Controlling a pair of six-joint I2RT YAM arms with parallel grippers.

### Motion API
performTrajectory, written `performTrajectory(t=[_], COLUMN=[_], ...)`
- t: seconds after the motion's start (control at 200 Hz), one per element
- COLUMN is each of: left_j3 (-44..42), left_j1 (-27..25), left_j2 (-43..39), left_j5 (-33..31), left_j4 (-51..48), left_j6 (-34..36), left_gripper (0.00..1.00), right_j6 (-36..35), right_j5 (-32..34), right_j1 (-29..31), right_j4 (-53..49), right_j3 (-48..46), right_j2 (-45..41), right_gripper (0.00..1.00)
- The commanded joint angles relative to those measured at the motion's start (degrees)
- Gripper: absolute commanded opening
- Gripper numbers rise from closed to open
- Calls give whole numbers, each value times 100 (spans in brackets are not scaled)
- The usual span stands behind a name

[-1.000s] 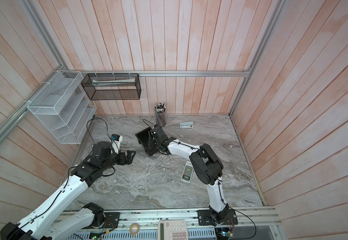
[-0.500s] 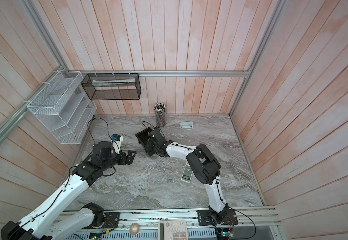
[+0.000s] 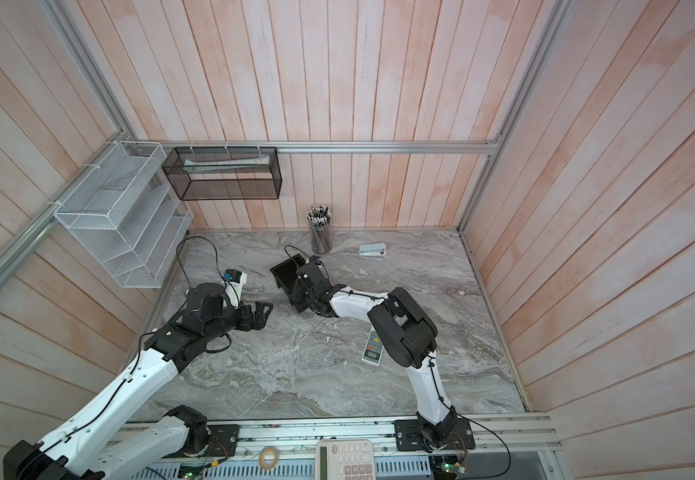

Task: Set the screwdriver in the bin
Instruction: 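Lower the screwdriver into the bin and open the right gripper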

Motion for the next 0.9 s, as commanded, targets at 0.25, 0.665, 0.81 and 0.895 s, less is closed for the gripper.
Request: performTrajectory(t=[0.25, 0.665, 0.81, 0.895], left_j3=[-90, -94, -116, -125], left_j1=[30, 30, 30, 30], left_j2=[-22, -91, -209, -233], left_j5=[70, -23, -119, -150], left_j4=[72, 82, 108, 133], left_j6=[-5, -9, -5, -6], left_gripper=[100, 100, 100, 100], right_j6=[114, -23, -145, -258], right_j5=[61, 95, 113, 166], right_j1=[26, 26, 28, 33], right_j4=[282, 284, 328, 305], right_j3=[-71, -149, -210, -242], right_j2=[57, -338, -605, -788], right_gripper=[35, 50, 59, 67])
